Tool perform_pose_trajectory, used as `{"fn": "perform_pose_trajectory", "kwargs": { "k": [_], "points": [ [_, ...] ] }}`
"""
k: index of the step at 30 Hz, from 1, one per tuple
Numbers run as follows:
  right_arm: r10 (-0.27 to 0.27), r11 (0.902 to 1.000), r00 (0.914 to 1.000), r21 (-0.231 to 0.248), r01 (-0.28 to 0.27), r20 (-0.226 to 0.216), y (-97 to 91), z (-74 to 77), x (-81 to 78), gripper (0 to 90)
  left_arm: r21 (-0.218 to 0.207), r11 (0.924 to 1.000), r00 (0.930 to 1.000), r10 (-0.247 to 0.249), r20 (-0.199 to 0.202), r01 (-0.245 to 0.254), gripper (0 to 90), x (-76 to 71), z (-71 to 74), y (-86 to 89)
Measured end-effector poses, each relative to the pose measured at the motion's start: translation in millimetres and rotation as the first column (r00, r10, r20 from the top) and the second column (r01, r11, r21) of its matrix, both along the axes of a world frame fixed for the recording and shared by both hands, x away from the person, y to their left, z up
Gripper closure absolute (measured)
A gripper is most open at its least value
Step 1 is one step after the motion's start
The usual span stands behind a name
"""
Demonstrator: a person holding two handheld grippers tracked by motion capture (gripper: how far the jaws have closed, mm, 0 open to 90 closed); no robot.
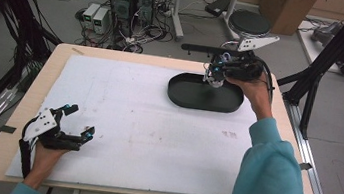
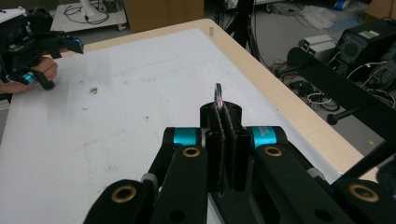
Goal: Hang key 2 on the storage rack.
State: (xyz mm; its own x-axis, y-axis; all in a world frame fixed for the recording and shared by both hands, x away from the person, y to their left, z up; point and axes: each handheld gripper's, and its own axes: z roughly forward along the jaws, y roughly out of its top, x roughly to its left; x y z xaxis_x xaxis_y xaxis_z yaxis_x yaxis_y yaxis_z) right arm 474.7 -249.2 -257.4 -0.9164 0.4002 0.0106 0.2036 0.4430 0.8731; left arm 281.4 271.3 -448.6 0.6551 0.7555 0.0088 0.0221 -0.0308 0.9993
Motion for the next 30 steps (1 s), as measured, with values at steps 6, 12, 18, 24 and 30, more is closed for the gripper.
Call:
{"fn": "perform_pose_trajectory", "kwargs": {
  "k": [6,12,18,24,30],
  "points": [
    [-0.014,0.9996,0.9999,-0.023,0.014,0.002,-0.5,4.9,11.2,88.7,-0.01,0.9999,1.0,0.005,-0.007,-0.005,1.7,0.9,-3.1,1.5],
    [-0.023,0.9983,0.9995,-0.054,0.022,-0.022,1.8,7.6,20.8,88.7,-0.018,0.9997,0.9999,0.014,-0.01,-0.014,1.7,0.5,-5.4,3.5],
    [-0.034,0.996,0.9993,-0.083,0.033,-0.018,6.4,14.8,30.6,88.7,-0.025,0.9995,0.9998,0.019,-0.006,-0.019,1.7,0.6,-6.2,3.8],
    [-0.041,0.9932,0.9988,-0.11,0.038,-0.025,11.6,23.5,37.4,88.7,-0.023,0.9995,0.9997,0.022,-0.006,-0.023,1.7,0.1,-6.4,3.3],
    [-0.06,0.9884,0.9976,-0.142,0.055,-0.034,12.8,23.6,44.7,88.7,-0.023,0.9994,0.9996,0.027,-0.006,-0.028,1.7,0.1,-6.8,3.2]
  ]
}}
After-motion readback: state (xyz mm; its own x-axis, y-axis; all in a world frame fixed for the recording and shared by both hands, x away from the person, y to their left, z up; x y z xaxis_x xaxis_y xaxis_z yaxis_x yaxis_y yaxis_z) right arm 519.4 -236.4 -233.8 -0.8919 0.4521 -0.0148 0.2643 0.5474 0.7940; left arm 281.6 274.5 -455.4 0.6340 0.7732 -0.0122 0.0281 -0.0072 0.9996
